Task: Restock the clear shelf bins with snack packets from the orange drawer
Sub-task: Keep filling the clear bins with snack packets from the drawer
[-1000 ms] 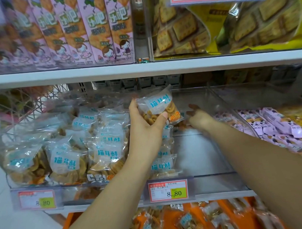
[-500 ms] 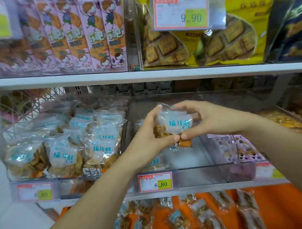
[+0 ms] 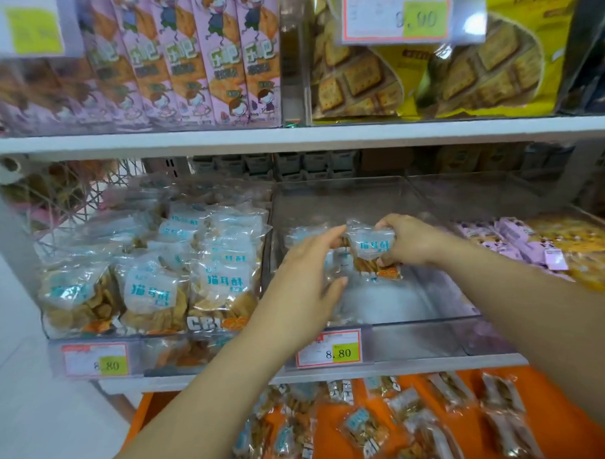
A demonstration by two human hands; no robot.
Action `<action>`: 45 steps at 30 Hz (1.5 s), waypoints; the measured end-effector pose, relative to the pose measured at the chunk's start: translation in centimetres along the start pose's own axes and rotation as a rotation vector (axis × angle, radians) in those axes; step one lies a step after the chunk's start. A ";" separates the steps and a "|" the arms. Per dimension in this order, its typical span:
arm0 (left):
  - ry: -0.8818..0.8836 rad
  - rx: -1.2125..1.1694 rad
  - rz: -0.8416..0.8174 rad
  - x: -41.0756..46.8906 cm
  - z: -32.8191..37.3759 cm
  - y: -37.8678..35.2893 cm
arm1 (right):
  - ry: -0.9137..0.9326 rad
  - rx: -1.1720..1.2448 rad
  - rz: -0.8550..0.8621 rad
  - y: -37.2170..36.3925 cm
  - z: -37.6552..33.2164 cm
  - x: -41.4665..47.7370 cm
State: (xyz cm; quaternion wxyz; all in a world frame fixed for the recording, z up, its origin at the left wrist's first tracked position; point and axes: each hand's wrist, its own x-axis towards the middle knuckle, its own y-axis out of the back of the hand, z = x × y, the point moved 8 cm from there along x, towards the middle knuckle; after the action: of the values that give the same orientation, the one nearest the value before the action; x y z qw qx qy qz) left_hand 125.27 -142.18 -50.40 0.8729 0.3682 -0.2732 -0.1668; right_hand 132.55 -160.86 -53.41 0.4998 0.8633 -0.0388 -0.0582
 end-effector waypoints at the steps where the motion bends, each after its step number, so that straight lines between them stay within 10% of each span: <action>1: -0.045 0.105 -0.017 0.0 0.2 -0.4 | -0.013 0.021 0.004 -0.6 0.3 0.9; 6: -0.212 0.499 -0.015 -0.8 0.2 -2.1 | -0.036 0.094 0.057 -2.9 1.1 3.7; 24: -0.233 0.479 0.005 -0.5 0.0 -2.5 | -0.209 0.365 -0.009 -5.3 2.5 4.7; 27: -0.258 0.483 0.022 -0.6 -0.1 -2.5 | -0.029 0.131 0.195 -2.7 1.1 4.3; 31: -0.259 0.505 0.073 -0.4 -0.4 -2.5 | 0.118 -0.144 0.017 -5.0 -0.5 4.2; 45: -0.301 0.518 0.136 -1.6 0.6 -2.3 | 0.324 -0.120 0.196 -0.1 -4.0 -4.7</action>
State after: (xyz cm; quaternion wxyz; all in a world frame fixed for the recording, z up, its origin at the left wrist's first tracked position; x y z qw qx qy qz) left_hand 123.49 -143.25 -52.28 0.7090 0.5302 -0.4571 -0.0855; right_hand 128.41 -156.80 -51.20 0.5533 0.8221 -0.0383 0.1282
